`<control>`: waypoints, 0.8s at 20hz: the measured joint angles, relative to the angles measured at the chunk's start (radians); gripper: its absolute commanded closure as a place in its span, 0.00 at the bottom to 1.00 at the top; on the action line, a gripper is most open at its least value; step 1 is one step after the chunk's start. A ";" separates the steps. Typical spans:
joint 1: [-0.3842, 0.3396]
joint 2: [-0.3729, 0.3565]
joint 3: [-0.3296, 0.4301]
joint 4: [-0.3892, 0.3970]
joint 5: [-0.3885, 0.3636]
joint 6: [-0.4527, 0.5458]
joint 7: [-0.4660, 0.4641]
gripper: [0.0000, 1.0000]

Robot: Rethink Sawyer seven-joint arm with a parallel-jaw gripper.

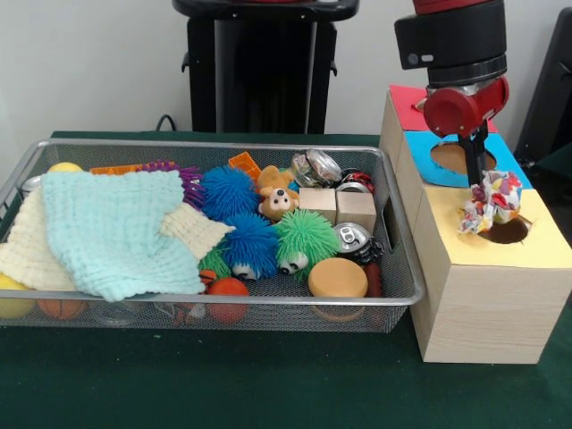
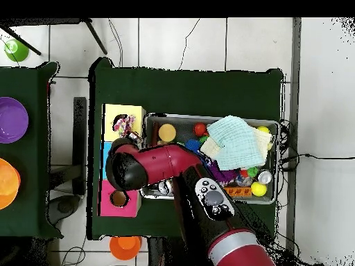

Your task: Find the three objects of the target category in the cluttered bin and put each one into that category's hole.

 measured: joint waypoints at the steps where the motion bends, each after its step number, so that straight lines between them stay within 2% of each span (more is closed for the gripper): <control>1: 0.000 0.003 -0.001 0.000 0.000 -0.011 0.000 1.00; 8: 0.000 0.011 -0.015 0.000 0.000 -0.109 0.000 1.00; 16: 0.000 0.011 -0.019 0.000 0.000 -0.121 0.000 1.00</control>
